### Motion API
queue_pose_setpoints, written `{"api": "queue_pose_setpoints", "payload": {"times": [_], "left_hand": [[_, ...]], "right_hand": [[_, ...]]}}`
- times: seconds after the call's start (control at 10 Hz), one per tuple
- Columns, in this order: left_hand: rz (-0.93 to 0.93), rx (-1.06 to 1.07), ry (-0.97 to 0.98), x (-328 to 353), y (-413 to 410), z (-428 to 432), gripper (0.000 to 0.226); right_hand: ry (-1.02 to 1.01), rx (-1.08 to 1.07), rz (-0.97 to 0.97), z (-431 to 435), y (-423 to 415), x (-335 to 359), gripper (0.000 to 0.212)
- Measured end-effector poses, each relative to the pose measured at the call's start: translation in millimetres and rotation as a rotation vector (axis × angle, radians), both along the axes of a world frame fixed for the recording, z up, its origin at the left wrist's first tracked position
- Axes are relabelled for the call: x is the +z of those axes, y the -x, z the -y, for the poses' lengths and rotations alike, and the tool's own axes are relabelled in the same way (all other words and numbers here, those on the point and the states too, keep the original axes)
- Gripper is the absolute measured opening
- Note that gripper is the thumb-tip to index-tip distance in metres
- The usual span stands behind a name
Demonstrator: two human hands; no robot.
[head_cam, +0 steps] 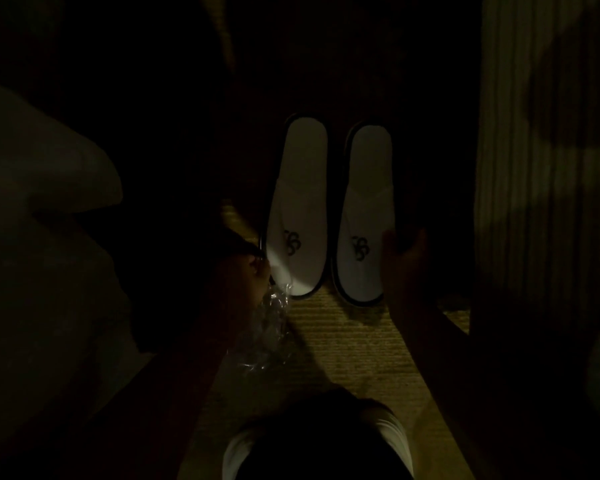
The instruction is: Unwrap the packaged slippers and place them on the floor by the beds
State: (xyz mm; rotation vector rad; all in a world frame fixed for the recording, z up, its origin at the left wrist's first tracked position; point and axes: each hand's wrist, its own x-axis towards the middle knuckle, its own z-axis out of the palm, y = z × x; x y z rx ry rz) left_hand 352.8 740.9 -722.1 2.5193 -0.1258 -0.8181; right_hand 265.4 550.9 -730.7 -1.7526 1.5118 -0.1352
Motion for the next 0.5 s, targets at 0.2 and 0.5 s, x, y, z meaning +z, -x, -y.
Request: {"api": "queue_pose_setpoints", "payload": {"times": [0.2, 0.5], "left_hand": [[-0.073, -0.005, 0.079, 36, -21, -2, 0.029], [0.038, 0.230, 0.223, 172, -60, -2, 0.034]], "right_hand": [[0.129, 0.056, 0.106, -8, -21, 35, 0.025], [-0.075, 0.057, 0.336, -34, -71, 181, 0.008]]}}
